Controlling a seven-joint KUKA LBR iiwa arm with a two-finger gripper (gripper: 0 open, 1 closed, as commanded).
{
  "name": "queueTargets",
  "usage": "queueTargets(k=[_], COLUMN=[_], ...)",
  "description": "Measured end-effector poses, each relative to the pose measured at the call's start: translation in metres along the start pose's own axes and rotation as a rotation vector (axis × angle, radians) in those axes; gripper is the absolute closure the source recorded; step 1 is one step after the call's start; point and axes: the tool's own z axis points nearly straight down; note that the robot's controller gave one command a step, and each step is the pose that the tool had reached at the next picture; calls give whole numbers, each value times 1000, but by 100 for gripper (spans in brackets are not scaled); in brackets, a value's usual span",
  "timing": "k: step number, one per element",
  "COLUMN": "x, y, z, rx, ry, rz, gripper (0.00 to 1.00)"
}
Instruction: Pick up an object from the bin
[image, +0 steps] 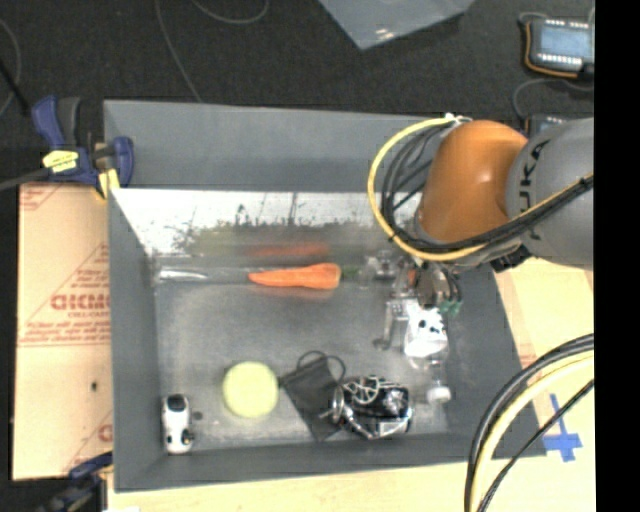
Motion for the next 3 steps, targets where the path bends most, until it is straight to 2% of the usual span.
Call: queueTargets(k=[1,2,3], x=[-1,24,52], y=[0,7,21], z=[-5,36,59], rx=[1,2,-1], ry=[-8,-13,-2], rz=[-1,-176,-225], gripper=[0,0,0])
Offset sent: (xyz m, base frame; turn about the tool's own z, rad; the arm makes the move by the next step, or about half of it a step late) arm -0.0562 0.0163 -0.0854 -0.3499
